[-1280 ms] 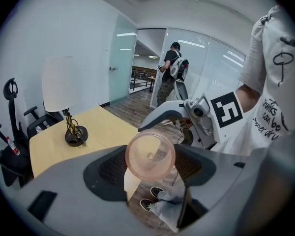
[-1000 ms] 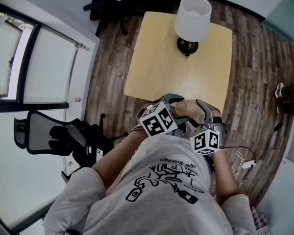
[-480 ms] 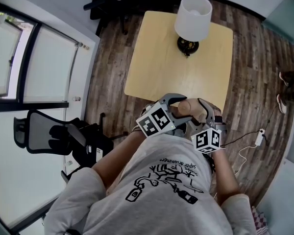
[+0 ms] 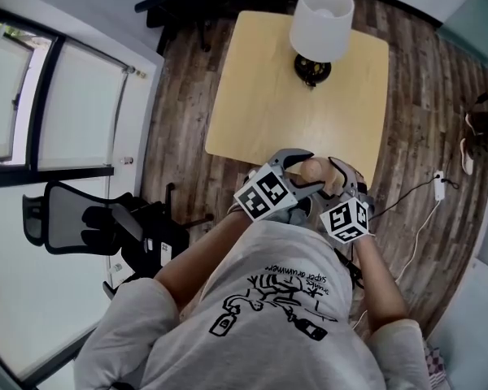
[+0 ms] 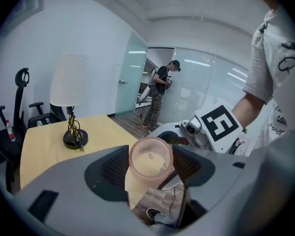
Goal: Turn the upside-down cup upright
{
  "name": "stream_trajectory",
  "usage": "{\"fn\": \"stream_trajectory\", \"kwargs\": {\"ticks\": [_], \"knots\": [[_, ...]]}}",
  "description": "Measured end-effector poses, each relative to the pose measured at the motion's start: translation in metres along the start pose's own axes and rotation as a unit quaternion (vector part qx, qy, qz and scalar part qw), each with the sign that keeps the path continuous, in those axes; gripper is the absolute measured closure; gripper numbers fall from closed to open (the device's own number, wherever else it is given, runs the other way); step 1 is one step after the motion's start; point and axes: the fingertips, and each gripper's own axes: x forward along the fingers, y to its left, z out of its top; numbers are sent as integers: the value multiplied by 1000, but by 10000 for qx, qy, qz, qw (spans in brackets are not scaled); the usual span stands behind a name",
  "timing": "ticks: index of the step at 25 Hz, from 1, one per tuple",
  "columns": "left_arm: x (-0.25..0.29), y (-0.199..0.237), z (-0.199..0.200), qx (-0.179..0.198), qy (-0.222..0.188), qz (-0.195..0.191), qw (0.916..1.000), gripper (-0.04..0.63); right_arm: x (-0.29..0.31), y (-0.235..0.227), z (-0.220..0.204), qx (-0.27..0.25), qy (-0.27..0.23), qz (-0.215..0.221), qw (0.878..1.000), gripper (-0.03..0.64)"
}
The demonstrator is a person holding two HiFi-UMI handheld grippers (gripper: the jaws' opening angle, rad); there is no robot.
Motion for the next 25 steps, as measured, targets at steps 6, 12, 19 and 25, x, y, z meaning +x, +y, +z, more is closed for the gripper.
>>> {"fn": "stream_trajectory", "kwargs": {"ticks": [6, 12, 19, 25], "knots": [[18, 14, -19, -5, 117, 173, 9998, 316, 26, 1, -20, 227, 57, 152, 9996, 274], [36, 27, -40, 100, 245, 290, 9992, 319, 53, 1, -40, 376, 170, 236, 9989, 275], [61, 37, -62, 266, 373, 319, 9984, 322, 81, 2, -69, 609, 379, 292, 9970, 275], [75, 42, -74, 264, 457, 303, 9981, 325, 97, 3, -86, 782, 484, 287, 9953, 275]]}}
